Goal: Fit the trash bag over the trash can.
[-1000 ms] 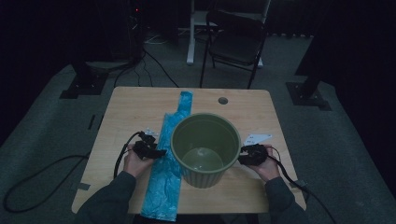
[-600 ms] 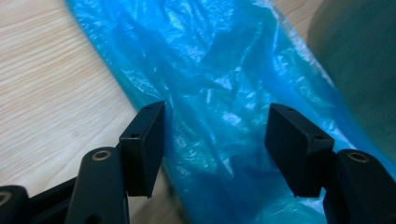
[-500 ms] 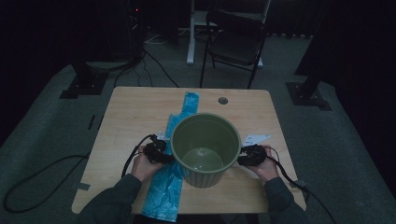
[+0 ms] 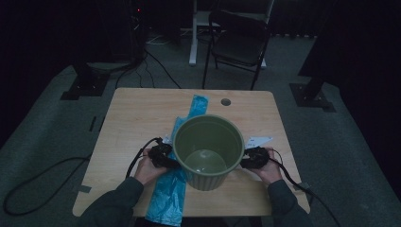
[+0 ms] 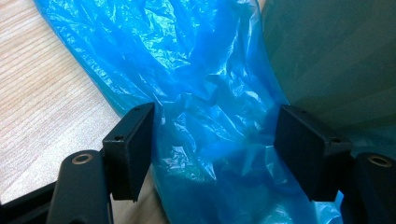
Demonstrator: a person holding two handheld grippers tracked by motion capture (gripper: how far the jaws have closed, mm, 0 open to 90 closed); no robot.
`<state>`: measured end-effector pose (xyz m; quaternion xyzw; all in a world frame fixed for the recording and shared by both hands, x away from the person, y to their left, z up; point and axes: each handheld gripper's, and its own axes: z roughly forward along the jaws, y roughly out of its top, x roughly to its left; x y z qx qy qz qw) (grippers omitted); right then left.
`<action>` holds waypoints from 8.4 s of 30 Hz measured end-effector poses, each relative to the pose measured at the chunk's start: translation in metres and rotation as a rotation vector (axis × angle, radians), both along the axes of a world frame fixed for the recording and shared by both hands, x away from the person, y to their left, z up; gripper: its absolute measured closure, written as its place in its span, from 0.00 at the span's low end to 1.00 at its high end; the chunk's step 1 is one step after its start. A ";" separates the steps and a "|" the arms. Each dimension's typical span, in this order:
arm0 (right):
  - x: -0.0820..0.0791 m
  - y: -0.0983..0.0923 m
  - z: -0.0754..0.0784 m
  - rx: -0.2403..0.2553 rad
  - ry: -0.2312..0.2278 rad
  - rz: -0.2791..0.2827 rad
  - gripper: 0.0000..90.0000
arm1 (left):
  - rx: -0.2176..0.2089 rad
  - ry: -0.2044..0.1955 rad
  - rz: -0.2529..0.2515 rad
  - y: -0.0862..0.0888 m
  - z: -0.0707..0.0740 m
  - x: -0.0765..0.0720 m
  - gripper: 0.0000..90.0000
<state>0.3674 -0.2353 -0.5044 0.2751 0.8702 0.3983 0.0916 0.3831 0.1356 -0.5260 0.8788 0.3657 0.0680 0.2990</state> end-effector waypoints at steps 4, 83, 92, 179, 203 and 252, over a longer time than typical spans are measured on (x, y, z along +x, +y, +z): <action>0.000 0.000 0.000 0.000 0.000 -0.001 0.70 | 0.050 -0.044 -0.025 -0.004 -0.001 -0.003 0.33; -0.002 0.000 0.000 -0.005 0.007 0.009 0.71 | -0.094 -0.245 -0.131 0.061 0.086 0.024 0.98; -0.002 0.000 -0.001 -0.007 0.012 0.013 0.72 | -0.129 -0.262 -0.157 0.062 0.102 0.026 0.98; -0.009 0.011 0.007 0.011 0.039 0.098 0.74 | -0.291 -0.384 -0.593 -0.066 0.241 -0.012 0.98; -0.003 -0.007 0.008 0.024 0.033 0.046 0.74 | -0.355 -0.352 -0.708 -0.131 0.254 -0.024 0.97; -0.017 -0.024 0.039 0.075 -0.084 -0.005 0.74 | -0.234 -0.253 -0.509 -0.042 0.188 -0.001 0.97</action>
